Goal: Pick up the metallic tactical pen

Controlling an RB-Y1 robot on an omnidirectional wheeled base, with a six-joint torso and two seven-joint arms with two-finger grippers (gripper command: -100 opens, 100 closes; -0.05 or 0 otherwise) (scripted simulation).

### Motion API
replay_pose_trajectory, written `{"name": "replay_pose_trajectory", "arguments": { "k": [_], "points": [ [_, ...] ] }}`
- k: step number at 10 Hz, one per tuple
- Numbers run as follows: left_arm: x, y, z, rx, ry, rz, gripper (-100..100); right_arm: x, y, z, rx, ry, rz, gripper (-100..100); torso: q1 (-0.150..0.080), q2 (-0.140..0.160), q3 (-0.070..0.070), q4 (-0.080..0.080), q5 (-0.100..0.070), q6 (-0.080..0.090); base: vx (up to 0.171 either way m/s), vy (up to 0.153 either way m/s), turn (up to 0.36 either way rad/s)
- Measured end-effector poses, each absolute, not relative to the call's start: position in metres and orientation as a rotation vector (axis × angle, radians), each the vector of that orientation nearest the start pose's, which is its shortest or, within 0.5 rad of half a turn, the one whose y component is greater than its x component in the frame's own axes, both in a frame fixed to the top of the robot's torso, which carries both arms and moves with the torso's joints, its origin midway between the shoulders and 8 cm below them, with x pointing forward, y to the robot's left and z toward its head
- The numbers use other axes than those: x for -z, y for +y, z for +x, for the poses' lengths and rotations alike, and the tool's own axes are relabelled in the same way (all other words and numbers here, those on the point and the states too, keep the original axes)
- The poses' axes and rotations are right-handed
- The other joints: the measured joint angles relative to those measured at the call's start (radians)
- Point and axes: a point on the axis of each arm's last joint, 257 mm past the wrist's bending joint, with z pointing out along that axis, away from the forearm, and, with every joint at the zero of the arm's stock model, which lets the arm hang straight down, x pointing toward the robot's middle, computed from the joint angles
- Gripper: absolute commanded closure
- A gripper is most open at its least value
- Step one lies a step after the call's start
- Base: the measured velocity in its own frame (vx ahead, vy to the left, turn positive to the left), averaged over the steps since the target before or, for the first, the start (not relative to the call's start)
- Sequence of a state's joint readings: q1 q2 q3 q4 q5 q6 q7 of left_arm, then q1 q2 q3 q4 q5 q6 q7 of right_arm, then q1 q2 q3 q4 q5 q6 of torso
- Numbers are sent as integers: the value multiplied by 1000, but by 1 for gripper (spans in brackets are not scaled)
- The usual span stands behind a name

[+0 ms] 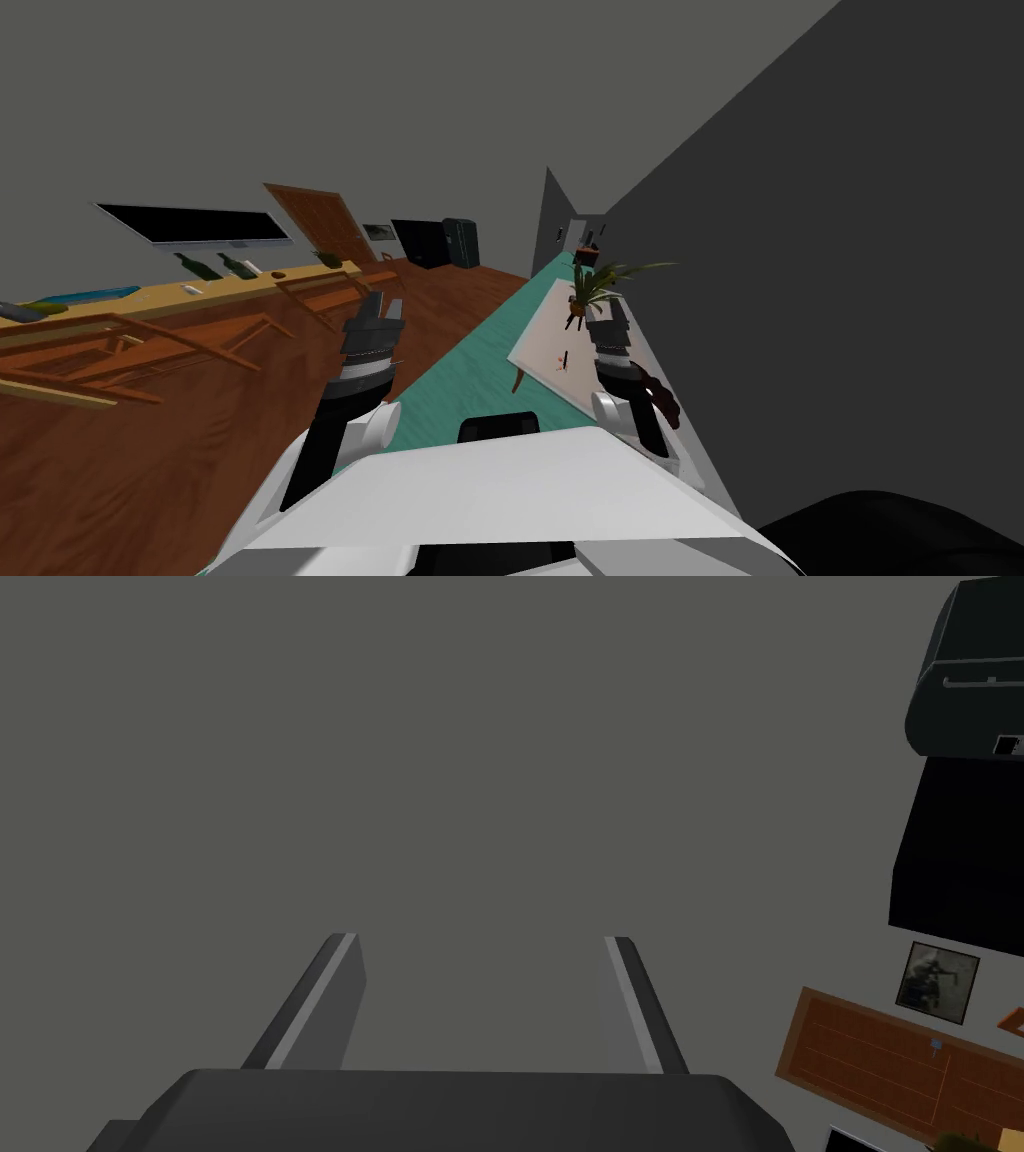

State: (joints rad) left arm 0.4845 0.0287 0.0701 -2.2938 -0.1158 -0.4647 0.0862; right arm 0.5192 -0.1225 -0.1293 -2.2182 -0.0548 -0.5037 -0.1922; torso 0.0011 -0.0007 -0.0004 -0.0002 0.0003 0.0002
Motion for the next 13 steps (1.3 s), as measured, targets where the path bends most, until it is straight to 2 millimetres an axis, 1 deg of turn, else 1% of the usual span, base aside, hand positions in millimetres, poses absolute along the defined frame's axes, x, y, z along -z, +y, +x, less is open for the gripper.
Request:
{"name": "replay_pose_trajectory", "arguments": {
  "k": [1,2,4,5,6,7,8,9,10,11,12,13],
  "points": [
    [-29,286,347,1239,683,-599,0,7,-338,347,-1351,672,753,-100,0,0,0,0,0,0,7,31,275],
    [-29,286,347,1239,683,-599,0,18,-354,350,-1338,681,802,-100,0,0,0,0,0,-1,11,33,288],
    [-29,286,347,1239,683,-599,0,42,-378,354,-1317,690,893,-100,0,0,0,0,0,0,7,24,127],
    [-29,286,347,1239,683,-599,0,58,-392,358,-1304,689,938,-100,0,0,0,0,0,0,4,16,110],
    [-29,286,347,1239,683,-599,0,62,-399,360,-1299,686,962,-100,0,0,0,0,0,0,4,19,167],
    [-29,286,347,1239,683,-599,0,67,-413,362,-1286,680,1006,-100,0,0,0,0,0,0,12,28,308],
    [-29,286,347,1239,683,-599,0,83,-431,362,-1264,672,1071,-100,0,0,0,0,0,0,11,16,127],
    [-29,286,347,1239,683,-599,0,95,-442,361,-1256,664,1112,-100,0,0,0,0,0,0,10,17,219],
    [-29,286,347,1239,683,-599,0,112,-456,357,-1241,649,1168,-100,0,0,0,0,0,0,8,10,78],
    [-29,286,347,1239,683,-599,0,118,-463,354,-1235,639,1198,-100,0,0,0,0,0,0,9,18,179],
    [-29,286,347,1239,683,-599,0,133,-482,350,-1217,620,1250,-100,-1,0,0,0,0,0,7,11,103],
    [-29,286,347,1239,683,-599,0,139,-492,349,-1212,605,1282,-100,-1,0,0,0,0,0,8,13,201]
  ]
}}
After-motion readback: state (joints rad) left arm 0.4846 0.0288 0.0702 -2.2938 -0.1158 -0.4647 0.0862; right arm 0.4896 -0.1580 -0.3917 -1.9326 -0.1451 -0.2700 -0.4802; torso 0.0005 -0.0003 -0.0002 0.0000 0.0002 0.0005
